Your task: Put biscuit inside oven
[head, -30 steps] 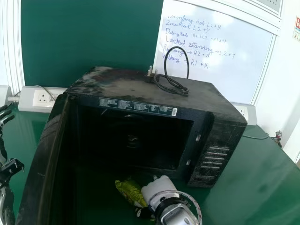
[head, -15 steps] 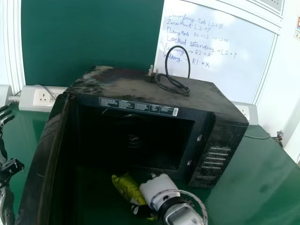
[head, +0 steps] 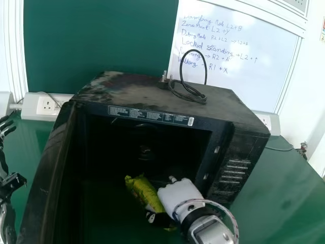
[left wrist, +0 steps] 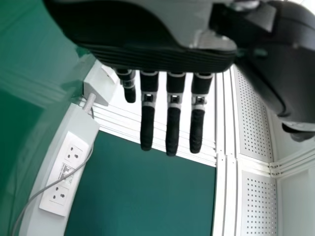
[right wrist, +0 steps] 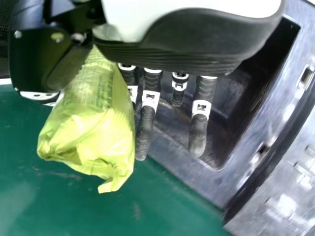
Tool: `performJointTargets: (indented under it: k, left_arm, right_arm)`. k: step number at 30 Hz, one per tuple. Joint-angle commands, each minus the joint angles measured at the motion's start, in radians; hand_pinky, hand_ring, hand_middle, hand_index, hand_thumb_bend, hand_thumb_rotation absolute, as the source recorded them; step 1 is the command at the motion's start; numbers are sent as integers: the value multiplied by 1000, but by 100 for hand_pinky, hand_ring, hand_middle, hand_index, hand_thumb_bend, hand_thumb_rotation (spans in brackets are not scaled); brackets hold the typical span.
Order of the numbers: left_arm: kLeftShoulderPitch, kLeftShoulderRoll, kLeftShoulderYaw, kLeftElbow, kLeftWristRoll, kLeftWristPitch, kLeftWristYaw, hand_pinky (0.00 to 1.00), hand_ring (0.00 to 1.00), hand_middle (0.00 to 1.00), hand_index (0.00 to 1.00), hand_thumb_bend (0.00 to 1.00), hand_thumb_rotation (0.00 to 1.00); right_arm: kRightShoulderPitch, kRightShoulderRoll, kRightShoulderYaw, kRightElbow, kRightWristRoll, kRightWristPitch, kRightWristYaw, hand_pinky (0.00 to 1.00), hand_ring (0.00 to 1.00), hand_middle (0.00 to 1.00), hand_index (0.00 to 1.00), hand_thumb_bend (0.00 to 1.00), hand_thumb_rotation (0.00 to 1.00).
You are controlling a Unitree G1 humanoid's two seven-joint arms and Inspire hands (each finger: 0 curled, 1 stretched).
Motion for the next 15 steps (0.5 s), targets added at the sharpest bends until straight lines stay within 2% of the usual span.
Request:
performJointTargets:
  k: [1, 8, 15]
  left_arm:
    - [-6, 5, -6, 5, 6, -11, -8, 57, 60, 61, 61, 80, 92]
    - [-7, 3, -5, 5, 3, -8, -5, 57, 60, 61, 61, 80, 91]
    - [-5, 1, -6, 2, 2, -7, -6, 57, 59, 61, 61, 79, 92]
  right_arm:
    - [-35, -3, -16, -11, -5, -3, 14, 19, 24, 47, 49, 53, 0]
    - [-72, 18, -47, -2, 15, 17, 5, 25, 29, 47, 49, 53, 0]
    - [-158, 37, -59, 63, 40, 42, 5, 33, 32, 47, 49, 53, 0]
